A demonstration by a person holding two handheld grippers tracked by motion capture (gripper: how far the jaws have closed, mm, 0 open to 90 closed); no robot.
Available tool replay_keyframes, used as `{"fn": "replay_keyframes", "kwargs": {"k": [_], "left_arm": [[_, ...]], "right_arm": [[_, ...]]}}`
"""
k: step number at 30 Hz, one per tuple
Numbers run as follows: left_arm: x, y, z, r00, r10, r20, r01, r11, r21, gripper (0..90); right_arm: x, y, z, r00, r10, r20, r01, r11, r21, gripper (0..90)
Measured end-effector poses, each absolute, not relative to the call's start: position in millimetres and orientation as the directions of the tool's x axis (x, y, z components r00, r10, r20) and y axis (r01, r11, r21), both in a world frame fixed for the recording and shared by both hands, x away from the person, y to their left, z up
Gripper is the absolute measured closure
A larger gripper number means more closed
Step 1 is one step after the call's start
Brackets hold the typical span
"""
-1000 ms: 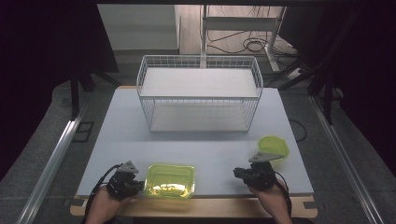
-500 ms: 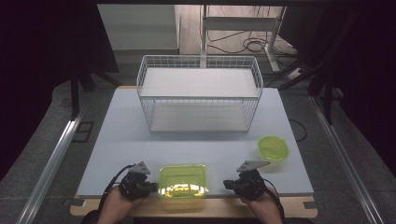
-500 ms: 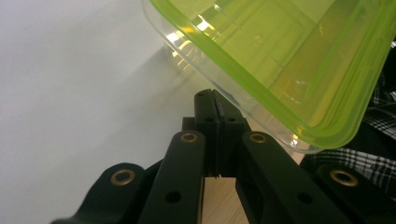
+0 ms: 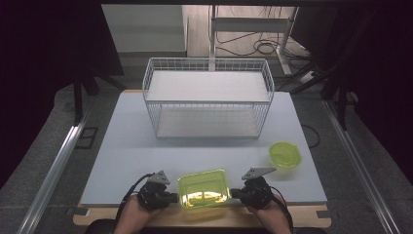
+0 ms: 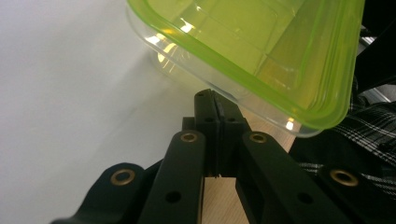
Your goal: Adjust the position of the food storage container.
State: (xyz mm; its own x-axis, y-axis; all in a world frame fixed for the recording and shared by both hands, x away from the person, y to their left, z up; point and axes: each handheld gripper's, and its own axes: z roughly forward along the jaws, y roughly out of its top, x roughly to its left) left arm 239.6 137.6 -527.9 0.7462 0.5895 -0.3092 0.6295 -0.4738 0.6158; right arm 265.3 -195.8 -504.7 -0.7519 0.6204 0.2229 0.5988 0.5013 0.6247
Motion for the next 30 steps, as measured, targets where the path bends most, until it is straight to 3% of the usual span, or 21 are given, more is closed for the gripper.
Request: {"fn": "replay_keyframes", "kwargs": {"k": [16, 25, 30], "left_arm": [[239.4, 129.8, -528.8, 0.746, 0.607, -0.273, 0.611, -0.462, 0.643, 86.8], [231.5, 149.3, -527.4, 0.711, 0.686, -0.155, 0.572, -0.436, 0.694, 53.8], [228.1, 154.8, -529.8, 0.697, 0.709, -0.108, 0.555, -0.438, 0.707, 36.2]], "right_arm": [[291.7, -205.9, -501.6, -0.722, 0.665, 0.190, 0.610, 0.483, 0.628, 85.3], [283.5, -221.1, -492.2, -0.730, 0.668, 0.148, 0.559, 0.457, 0.692, 70.7], [281.3, -225.7, -493.4, -0.720, 0.680, 0.141, 0.553, 0.439, 0.708, 56.9]]}}
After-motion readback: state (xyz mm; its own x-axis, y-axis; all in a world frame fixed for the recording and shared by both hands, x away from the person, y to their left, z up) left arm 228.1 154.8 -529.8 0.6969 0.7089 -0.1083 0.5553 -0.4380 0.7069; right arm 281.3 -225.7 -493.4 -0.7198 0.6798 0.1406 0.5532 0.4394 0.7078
